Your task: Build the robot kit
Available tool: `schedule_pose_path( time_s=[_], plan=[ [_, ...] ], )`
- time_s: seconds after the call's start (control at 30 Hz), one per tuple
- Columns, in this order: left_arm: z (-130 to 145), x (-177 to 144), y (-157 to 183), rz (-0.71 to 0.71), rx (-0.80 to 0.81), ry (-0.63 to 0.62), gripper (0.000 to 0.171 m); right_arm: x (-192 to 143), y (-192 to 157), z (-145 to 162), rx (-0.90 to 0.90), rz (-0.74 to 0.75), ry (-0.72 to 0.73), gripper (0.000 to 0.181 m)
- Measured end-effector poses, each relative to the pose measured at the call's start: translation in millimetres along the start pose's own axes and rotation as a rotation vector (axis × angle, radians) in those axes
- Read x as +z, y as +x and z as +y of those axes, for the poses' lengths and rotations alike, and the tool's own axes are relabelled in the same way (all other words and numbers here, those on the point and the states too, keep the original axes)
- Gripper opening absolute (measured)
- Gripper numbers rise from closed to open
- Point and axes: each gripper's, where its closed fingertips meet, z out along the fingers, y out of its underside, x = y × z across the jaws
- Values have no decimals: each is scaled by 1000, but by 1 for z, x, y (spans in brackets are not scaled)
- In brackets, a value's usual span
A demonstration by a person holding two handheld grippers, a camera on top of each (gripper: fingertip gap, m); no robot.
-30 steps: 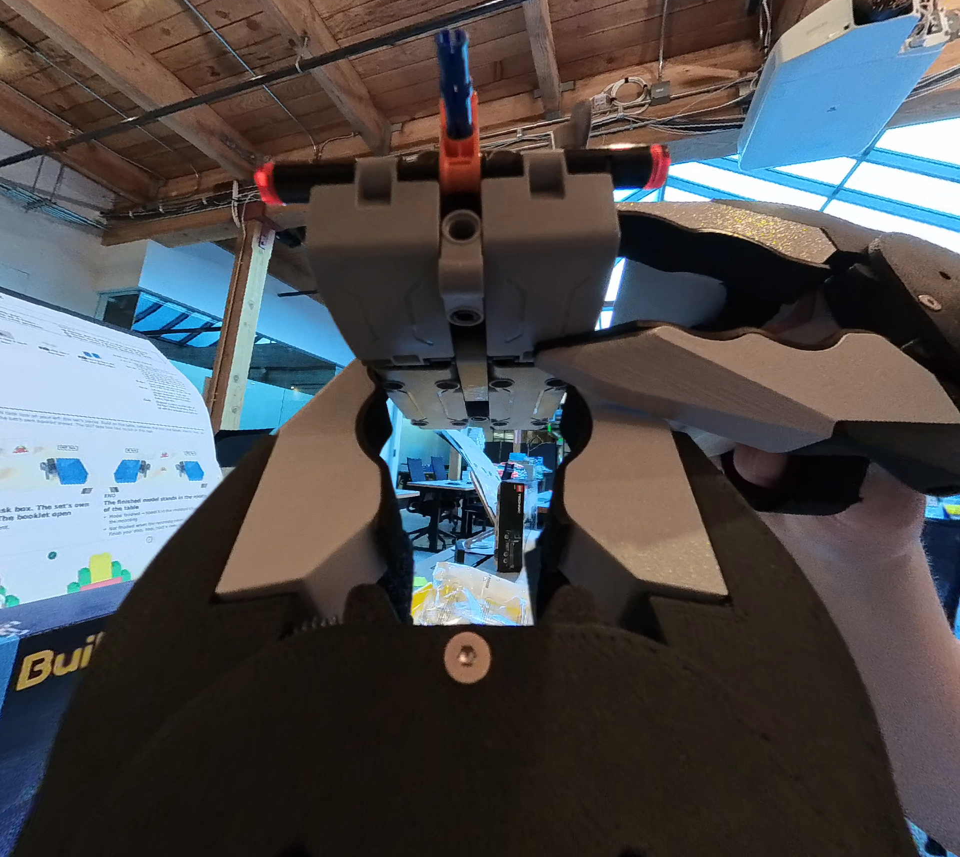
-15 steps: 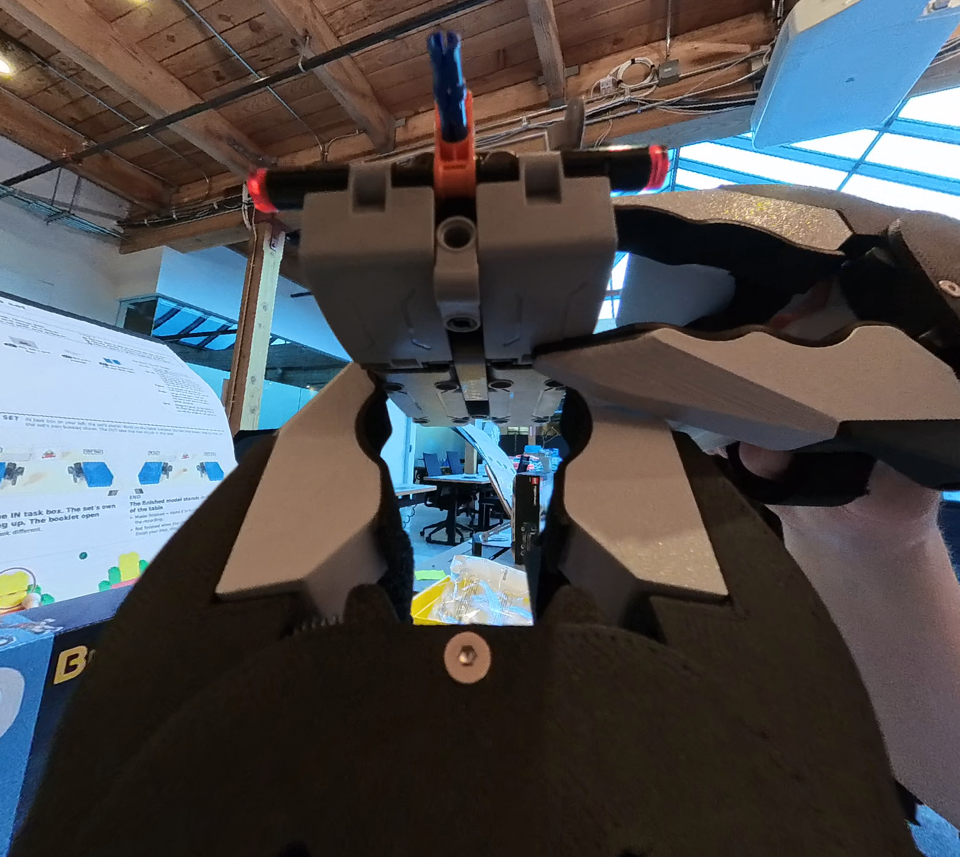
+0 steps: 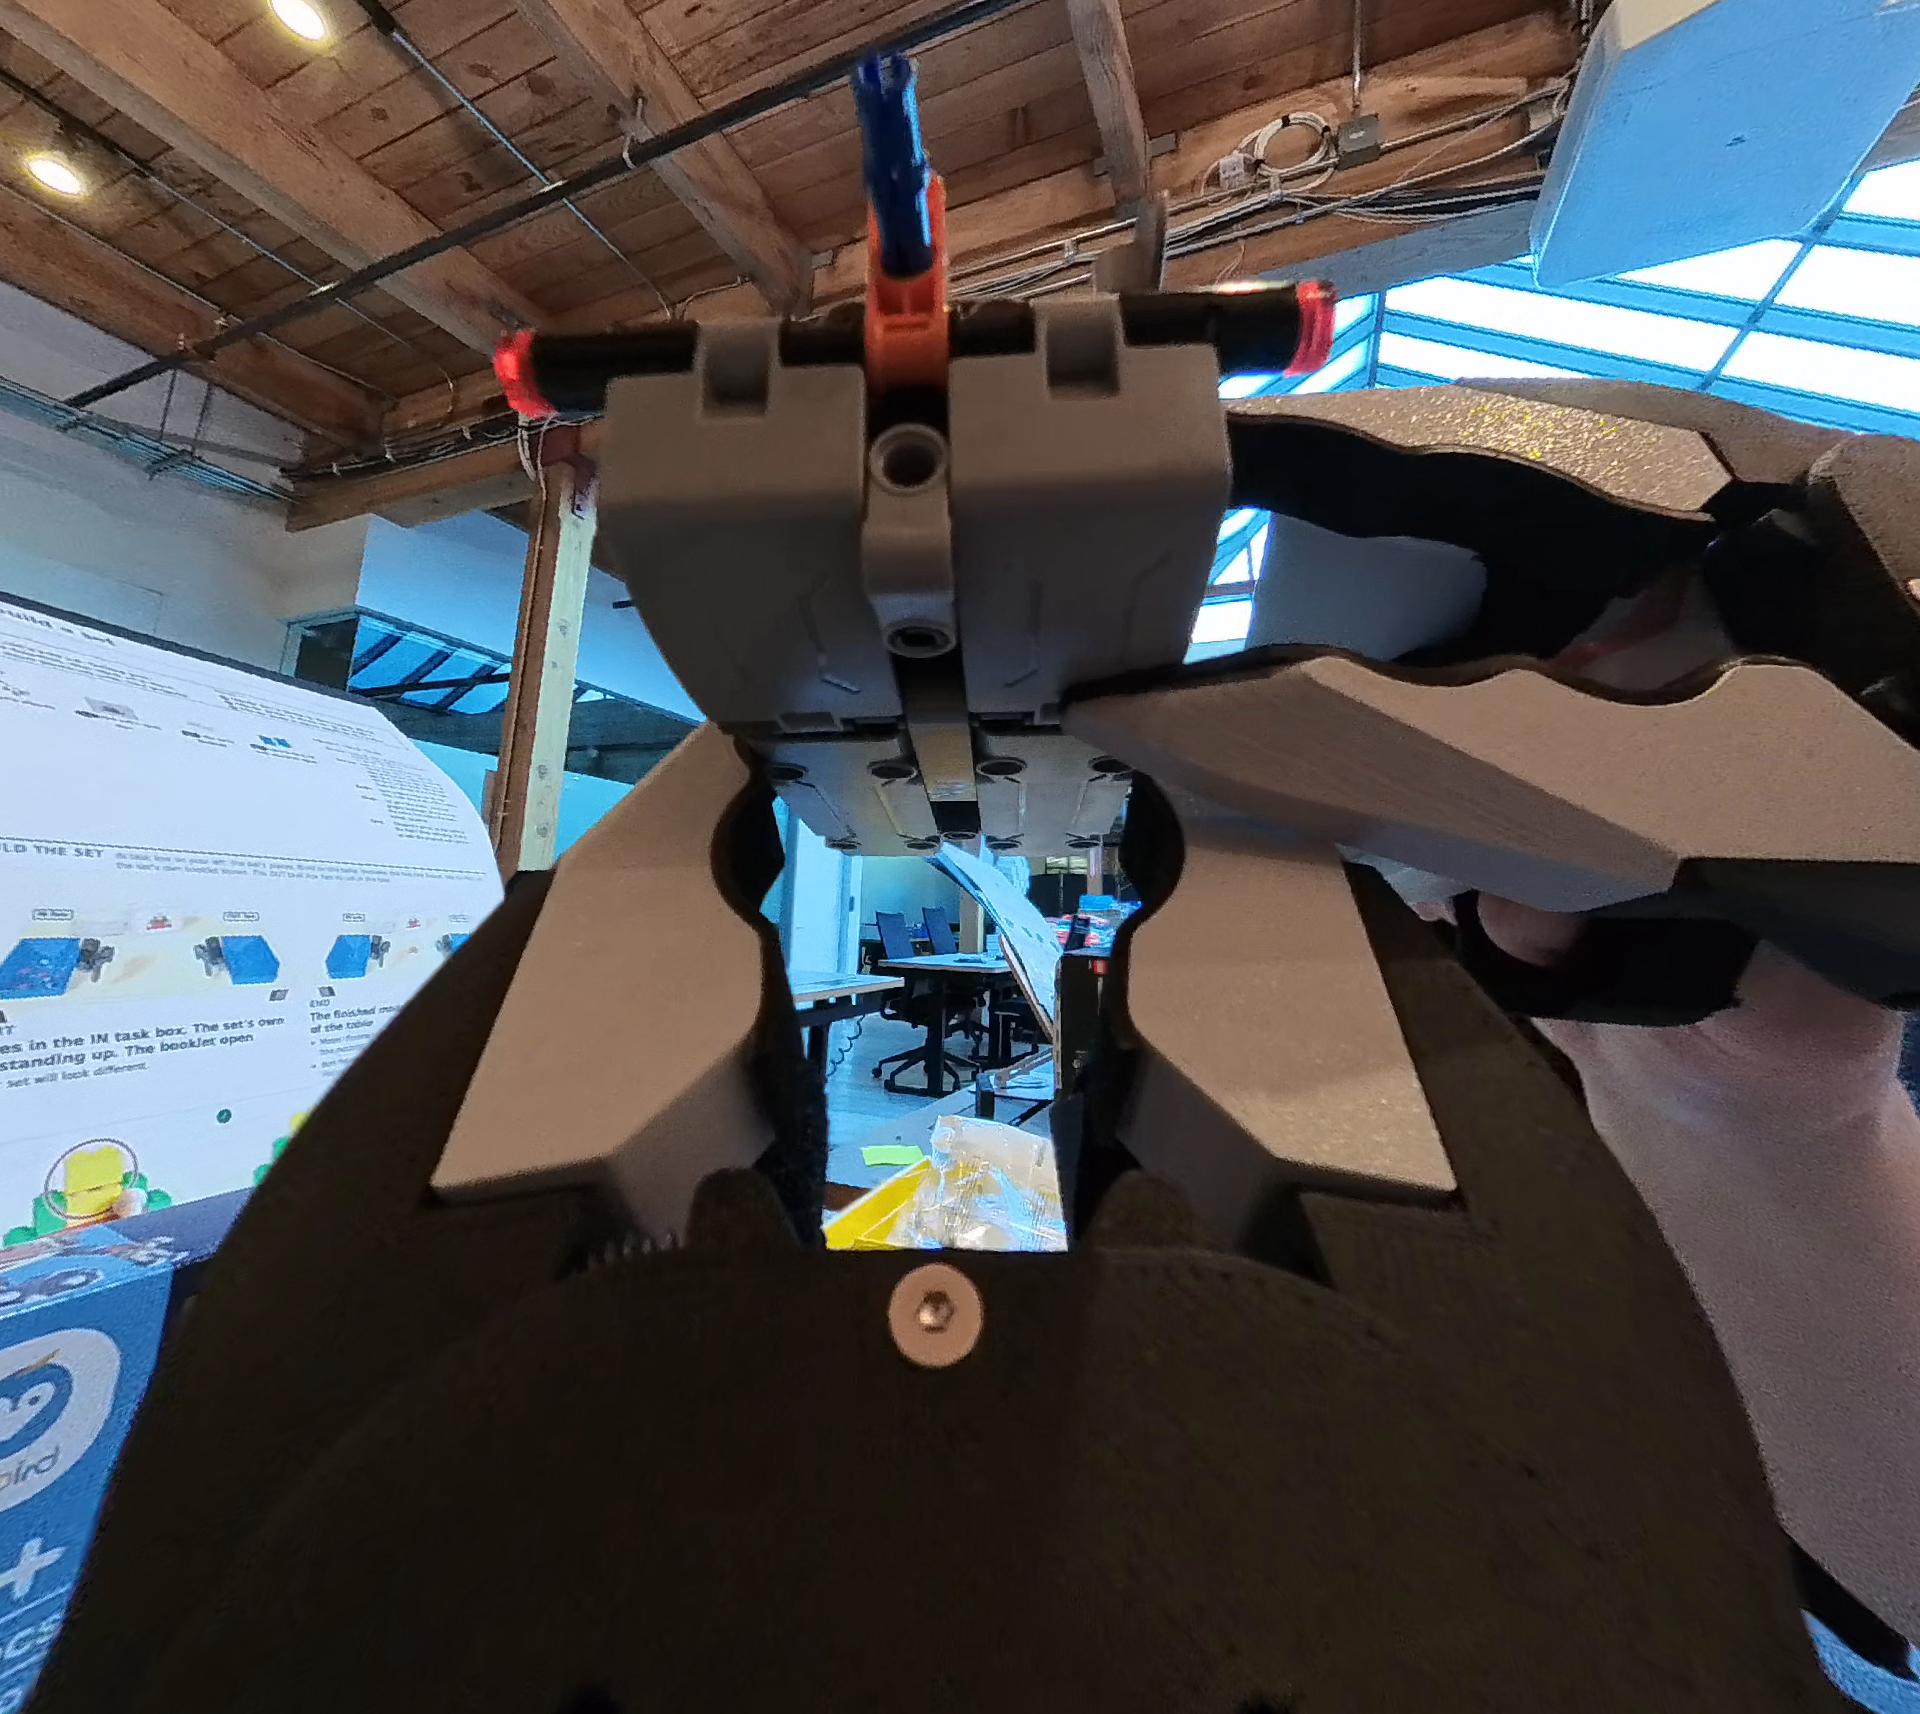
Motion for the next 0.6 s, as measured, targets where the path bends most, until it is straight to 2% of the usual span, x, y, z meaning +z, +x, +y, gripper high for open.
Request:
schedule_pose_path(
  time_s=[0.3,0.4,0.47,0.6],
  plan=[
    [2,1,1,11,6,-24,64,-1,1,2,11,6,-1,47],
    [0,2,1,9,15,-19,64,-1,1,-1,63,-9,62,49],
    [2,4,4,27,-11,-60,63,-1,4,0,103,-20,74,50],
    [3,6,7,41,-52,-55,63,-1,7,-1,92,-22,73,48]
  ],
)
